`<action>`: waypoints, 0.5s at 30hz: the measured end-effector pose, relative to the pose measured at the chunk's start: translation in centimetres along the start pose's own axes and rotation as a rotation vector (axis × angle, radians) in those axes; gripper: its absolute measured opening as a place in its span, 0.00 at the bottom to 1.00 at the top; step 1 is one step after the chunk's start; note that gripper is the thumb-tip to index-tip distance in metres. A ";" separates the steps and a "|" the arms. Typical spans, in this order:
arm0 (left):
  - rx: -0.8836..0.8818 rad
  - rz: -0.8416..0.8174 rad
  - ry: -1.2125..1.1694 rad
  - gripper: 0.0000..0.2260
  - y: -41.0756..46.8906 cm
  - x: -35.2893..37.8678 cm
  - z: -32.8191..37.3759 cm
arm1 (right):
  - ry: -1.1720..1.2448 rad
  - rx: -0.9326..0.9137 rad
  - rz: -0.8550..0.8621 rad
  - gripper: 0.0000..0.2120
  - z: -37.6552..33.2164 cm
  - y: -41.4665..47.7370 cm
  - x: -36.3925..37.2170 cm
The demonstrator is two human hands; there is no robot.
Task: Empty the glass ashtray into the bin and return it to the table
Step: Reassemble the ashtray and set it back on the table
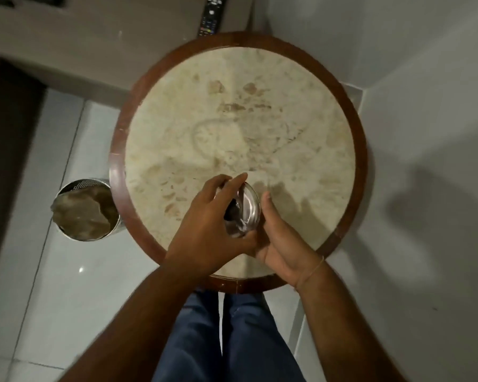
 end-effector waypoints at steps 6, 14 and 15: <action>-0.014 0.025 0.323 0.47 6.2 3.2 -1.1 | -0.092 -0.037 0.326 0.35 2.9 -3.3 -6.7; 0.000 0.001 0.572 0.44 9.6 5.3 -2.6 | -0.137 -0.051 0.518 0.15 4.8 -3.5 -10.8; 0.004 0.007 0.594 0.44 9.5 5.3 -2.4 | -0.149 -0.084 0.565 0.12 4.0 -3.1 -11.1</action>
Point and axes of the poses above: each hand's wrist, its own y-axis towards the middle knuckle, its own x-axis out of the palm, z = x × y, the point moved 7 cm from there along y, towards the middle knuckle, and after that the axes turned 9 degrees about -y, right-handed, at the moved point
